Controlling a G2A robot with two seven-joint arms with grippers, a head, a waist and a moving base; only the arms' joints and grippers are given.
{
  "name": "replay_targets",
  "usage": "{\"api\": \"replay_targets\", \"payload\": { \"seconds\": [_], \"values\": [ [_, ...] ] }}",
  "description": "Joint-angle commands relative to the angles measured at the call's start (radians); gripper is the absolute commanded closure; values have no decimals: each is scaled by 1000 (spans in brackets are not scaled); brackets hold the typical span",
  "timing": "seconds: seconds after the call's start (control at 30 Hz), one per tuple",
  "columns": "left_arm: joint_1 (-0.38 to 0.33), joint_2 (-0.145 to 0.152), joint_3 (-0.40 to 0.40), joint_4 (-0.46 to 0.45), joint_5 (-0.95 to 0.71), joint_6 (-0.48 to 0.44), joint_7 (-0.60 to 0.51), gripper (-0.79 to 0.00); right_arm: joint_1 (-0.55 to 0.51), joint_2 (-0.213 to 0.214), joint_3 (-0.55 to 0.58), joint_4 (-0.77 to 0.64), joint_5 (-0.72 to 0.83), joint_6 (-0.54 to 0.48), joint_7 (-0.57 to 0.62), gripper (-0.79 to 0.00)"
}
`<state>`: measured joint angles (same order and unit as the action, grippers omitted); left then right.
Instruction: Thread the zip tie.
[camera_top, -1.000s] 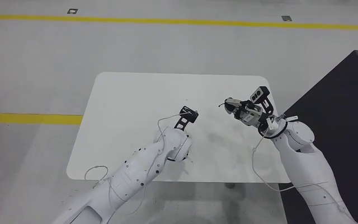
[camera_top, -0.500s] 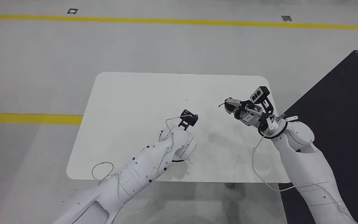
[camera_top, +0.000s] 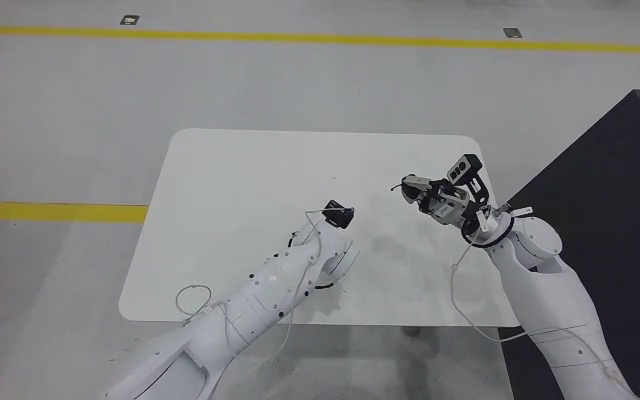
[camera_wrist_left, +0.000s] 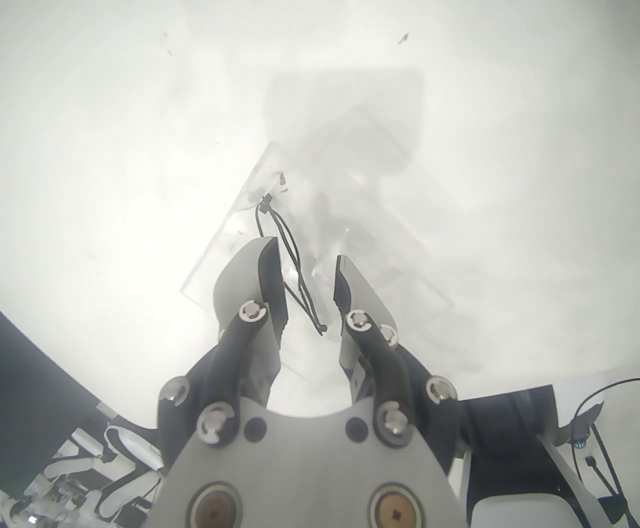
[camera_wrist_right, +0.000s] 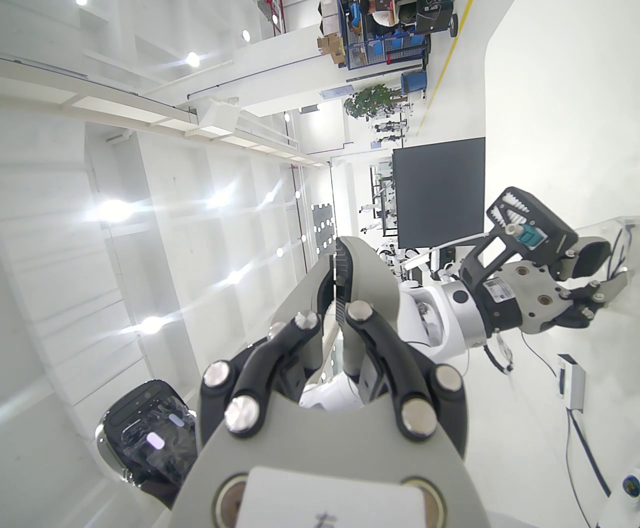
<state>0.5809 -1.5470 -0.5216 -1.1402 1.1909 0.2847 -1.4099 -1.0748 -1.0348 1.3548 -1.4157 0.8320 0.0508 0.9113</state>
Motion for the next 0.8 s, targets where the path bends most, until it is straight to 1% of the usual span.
{"api": "replay_targets", "payload": {
  "seconds": [0.0,0.03,0.3,0.47,0.53,0.57,0.6,0.63,0.77],
  "values": [
    [-8,-9,-1,29,6,16,-4,-225,0,0,0,0,0,0,0,0],
    [-10,-14,-1,37,4,17,-1,-234,0,0,0,0,0,0,0,0],
    [-25,-44,-26,124,-54,1,9,-219,0,0,0,0,0,0,0,0],
    [-38,-60,-38,163,-68,3,19,-194,0,0,0,0,0,0,0,0],
    [-42,-66,-40,172,-66,3,21,-160,0,0,0,0,0,0,0,0],
    [-44,-69,-40,176,-61,5,20,-123,0,0,0,0,0,0,0,0],
    [-46,-71,-39,179,-57,5,20,-40,0,0,0,0,0,0,0,0],
    [-46,-74,-38,180,-56,3,19,0,0,0,0,0,0,0,0,0],
    [-41,-83,-37,180,-46,3,19,0,0,0,0,0,0,0,0,0]
  ]
}}
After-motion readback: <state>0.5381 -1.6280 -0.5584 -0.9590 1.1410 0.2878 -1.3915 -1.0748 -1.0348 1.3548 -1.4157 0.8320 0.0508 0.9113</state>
